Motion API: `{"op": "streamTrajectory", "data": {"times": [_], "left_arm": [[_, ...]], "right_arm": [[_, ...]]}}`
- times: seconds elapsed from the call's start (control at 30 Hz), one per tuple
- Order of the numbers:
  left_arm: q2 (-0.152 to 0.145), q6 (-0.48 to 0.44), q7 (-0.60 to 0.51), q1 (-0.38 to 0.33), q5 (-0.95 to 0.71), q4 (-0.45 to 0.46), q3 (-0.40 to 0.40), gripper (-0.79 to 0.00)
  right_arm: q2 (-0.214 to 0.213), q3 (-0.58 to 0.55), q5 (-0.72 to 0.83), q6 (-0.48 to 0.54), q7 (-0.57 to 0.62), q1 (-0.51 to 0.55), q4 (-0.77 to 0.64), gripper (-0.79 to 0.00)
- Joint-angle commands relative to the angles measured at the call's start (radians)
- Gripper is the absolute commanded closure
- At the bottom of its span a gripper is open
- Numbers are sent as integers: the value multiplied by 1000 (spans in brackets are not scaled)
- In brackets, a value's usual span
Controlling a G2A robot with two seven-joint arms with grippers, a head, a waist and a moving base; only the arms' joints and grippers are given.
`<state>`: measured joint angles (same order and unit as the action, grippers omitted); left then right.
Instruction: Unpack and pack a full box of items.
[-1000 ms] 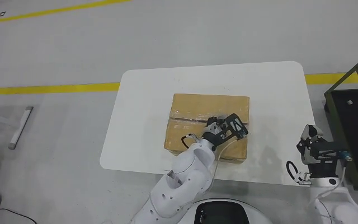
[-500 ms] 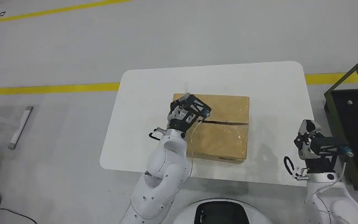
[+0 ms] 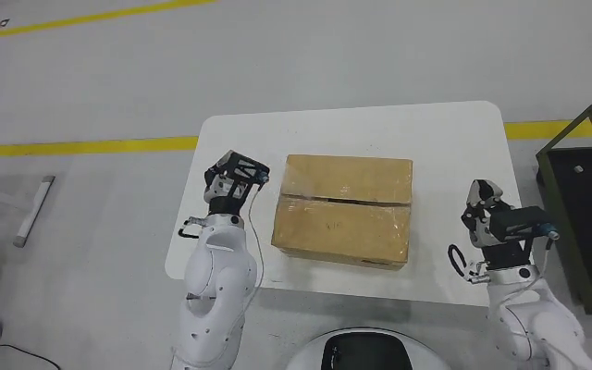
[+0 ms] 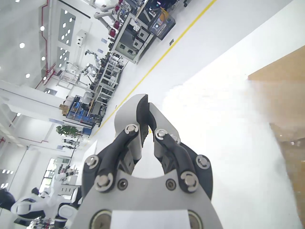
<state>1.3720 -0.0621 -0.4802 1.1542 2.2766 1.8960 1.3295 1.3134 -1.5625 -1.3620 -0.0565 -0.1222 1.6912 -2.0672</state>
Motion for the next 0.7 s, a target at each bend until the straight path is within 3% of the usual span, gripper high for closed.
{"op": "streamTrajectory", "data": {"times": [0.0,0.17,0.2,0.23,0.33,0.37,0.57,0.67], "left_arm": [[-1,51,19,13,-7,-15,33,0],[0,79,27,41,-44,-15,61,0],[2,70,25,46,-79,-6,56,-34],[4,46,22,50,-114,7,45,-237],[12,-3,4,59,-238,29,8,-597],[15,-14,-2,61,-271,33,-4,-763],[45,-1,-122,47,-611,37,-106,-785],[58,65,-165,39,-740,20,-129,-785]], "right_arm": [[1,19,-6,6,3,-13,4,0],[3,53,-29,4,6,-28,12,0],[4,57,-31,1,5,-27,14,0],[5,62,-32,-2,5,-25,15,0],[6,65,-36,-11,7,-14,16,0],[6,65,-35,-13,7,-13,16,0],[6,53,-39,-26,9,12,9,0],[7,46,-35,-32,9,22,4,0]]}}
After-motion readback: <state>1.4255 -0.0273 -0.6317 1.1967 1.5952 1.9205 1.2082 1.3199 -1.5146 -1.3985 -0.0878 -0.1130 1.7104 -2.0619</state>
